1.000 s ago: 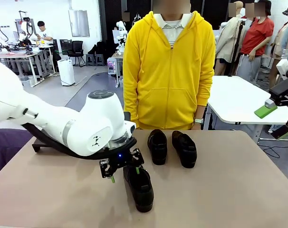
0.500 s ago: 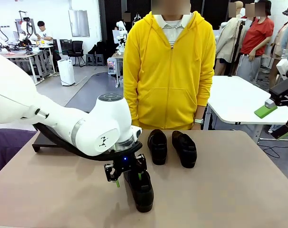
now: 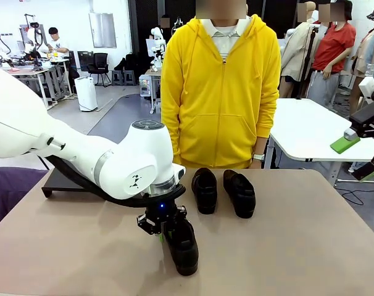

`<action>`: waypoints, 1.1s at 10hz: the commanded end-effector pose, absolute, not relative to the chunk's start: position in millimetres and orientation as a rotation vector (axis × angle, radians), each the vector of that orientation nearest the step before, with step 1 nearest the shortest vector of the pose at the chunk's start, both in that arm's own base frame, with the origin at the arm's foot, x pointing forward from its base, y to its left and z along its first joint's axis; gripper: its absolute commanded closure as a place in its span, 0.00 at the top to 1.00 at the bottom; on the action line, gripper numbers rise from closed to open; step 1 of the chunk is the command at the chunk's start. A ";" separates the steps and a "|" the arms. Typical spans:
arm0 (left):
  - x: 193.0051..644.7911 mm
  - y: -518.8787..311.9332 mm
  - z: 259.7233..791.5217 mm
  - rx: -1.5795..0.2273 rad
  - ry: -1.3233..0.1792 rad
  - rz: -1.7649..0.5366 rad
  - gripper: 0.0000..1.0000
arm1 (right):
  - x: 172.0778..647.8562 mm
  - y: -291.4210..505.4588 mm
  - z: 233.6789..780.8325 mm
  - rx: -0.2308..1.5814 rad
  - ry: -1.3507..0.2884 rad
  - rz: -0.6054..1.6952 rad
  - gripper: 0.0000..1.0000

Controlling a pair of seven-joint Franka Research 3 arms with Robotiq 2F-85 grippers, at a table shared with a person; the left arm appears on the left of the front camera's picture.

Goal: Organize the shoes by placing them on the stand.
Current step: Place the Shoe from the middle of the table onto the Shoes Stand.

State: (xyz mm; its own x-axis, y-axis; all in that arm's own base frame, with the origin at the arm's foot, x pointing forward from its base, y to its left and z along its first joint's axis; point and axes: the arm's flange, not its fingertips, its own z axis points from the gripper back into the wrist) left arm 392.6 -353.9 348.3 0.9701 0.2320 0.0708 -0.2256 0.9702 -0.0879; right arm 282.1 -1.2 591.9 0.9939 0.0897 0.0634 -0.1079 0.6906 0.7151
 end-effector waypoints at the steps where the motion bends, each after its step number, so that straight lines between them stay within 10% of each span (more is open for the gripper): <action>1: 395.1 -358.0 352.4 -0.047 -0.097 0.238 0.00 | 283.9 -1.7 594.5 0.817 -0.027 0.133 1.00; 8: 340.3 -334.1 495.8 -0.013 -0.077 -0.139 0.00 | 283.9 -1.7 594.5 0.817 -0.027 0.133 1.00; 11: 342.9 -297.9 522.9 -0.088 -0.509 0.060 0.00 | 283.9 -1.7 594.5 0.817 -0.027 0.133 1.00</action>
